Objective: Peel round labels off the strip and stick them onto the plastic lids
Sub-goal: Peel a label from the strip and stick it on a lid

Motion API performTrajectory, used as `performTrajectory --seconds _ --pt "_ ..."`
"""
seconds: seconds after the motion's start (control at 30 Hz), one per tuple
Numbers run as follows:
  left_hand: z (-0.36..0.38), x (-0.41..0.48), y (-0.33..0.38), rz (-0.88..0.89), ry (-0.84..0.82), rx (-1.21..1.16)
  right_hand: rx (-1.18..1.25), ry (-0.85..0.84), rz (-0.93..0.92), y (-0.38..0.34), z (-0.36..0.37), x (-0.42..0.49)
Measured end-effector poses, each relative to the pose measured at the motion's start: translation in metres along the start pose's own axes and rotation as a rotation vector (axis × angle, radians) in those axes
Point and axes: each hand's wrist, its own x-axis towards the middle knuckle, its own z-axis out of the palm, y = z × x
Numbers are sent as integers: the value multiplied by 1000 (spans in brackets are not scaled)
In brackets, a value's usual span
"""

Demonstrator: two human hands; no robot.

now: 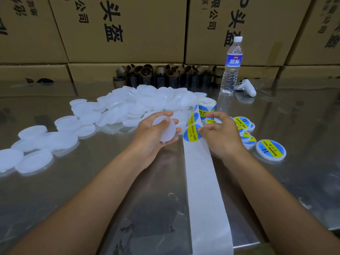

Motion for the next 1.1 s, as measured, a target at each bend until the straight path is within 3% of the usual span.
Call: performTrajectory --seconds 0.17,0.47,0.57,0.73,0.9,1.1 --pt "2 -1 -2 -70 73 127 300 -65 69 -8 1 -3" --pt "4 -7 0 -175 -132 162 384 -154 25 -9 5 -4" --pt "4 -8 0 -123 -61 165 224 -95 -84 -6 6 -4" --pt "4 -8 0 -48 9 246 -253 117 -532 -1 9 -10" --pt "4 -8 -2 -20 -2 340 -385 20 -561 3 9 -7" --pt "2 -8 -2 -20 -36 351 -461 17 -541 6 8 -5"
